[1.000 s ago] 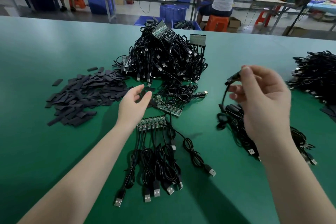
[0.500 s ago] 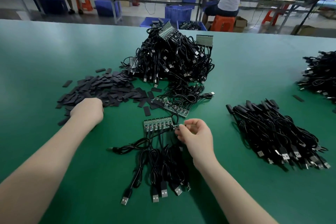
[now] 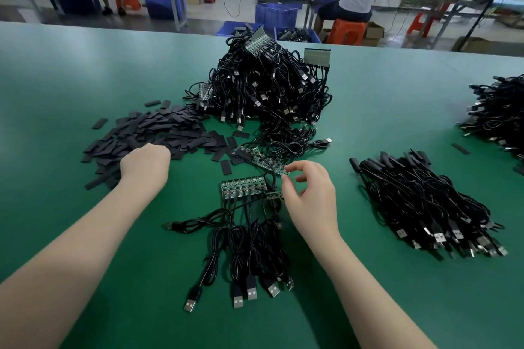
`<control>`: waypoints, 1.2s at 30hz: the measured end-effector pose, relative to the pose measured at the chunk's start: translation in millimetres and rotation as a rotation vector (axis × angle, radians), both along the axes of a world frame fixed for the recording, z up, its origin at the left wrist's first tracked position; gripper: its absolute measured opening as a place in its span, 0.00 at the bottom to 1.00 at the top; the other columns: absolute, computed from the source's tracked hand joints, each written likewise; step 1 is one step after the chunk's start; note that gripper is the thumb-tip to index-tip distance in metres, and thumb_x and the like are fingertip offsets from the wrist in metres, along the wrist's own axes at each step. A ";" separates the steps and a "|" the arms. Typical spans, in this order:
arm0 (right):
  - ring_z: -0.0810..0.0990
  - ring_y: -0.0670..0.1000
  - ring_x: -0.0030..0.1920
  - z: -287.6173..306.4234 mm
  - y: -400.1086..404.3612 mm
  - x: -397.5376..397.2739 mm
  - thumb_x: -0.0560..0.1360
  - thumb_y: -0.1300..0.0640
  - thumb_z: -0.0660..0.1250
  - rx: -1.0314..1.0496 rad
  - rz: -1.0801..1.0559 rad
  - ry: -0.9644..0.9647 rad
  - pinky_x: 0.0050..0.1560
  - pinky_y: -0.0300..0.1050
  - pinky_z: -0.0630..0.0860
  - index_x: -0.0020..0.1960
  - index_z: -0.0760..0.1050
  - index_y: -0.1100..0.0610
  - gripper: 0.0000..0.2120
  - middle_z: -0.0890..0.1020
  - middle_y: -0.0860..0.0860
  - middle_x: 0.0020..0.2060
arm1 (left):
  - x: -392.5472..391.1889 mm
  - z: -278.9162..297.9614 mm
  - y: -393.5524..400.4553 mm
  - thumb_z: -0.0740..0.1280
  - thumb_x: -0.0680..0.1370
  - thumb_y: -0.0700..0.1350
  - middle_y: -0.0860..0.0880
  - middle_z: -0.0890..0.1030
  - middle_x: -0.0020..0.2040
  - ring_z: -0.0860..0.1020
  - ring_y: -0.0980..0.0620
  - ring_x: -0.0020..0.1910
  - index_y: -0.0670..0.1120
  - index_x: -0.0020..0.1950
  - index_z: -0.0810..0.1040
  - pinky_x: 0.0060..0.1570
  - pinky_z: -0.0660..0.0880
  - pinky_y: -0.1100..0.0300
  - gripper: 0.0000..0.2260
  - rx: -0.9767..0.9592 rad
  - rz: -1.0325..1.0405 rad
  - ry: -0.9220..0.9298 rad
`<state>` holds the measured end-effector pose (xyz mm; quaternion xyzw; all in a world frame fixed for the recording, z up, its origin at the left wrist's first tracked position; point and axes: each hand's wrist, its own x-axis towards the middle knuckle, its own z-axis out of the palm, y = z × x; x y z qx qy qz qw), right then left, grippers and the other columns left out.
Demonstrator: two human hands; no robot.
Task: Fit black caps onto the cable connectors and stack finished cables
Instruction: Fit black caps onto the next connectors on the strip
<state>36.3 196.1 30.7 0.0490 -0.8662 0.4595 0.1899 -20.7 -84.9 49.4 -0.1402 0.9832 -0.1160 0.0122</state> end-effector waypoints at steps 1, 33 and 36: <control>0.74 0.40 0.51 -0.6 0.1 -1.4 0.77 0.59 0.67 -0.014 -0.006 0.016 0.47 0.37 0.72 0.51 0.76 0.49 0.06 0.75 0.39 0.49 | 0.0 -0.8 -1.9 0.64 0.68 0.26 0.47 0.71 0.33 0.68 0.49 0.29 0.43 0.35 0.67 0.28 0.63 0.59 0.13 -0.016 -0.015 0.010; 0.77 0.43 0.41 -13.8 14.4 10.6 0.68 0.70 0.72 0.130 0.055 0.158 0.46 0.30 0.70 0.53 0.85 0.59 0.15 0.84 0.51 0.41 | 66.8 -13.9 151.2 0.77 0.68 0.54 0.60 0.83 0.46 0.81 0.62 0.46 0.60 0.50 0.84 0.49 0.77 0.66 0.12 1.319 -0.472 0.460; 0.76 0.46 0.44 -16.3 12.1 12.8 0.67 0.71 0.72 0.191 0.039 0.221 0.46 0.31 0.69 0.55 0.84 0.59 0.18 0.83 0.53 0.42 | 71.9 -16.6 152.6 0.74 0.68 0.58 0.63 0.83 0.44 0.80 0.63 0.48 0.59 0.48 0.85 0.49 0.75 0.69 0.11 1.257 -0.452 0.580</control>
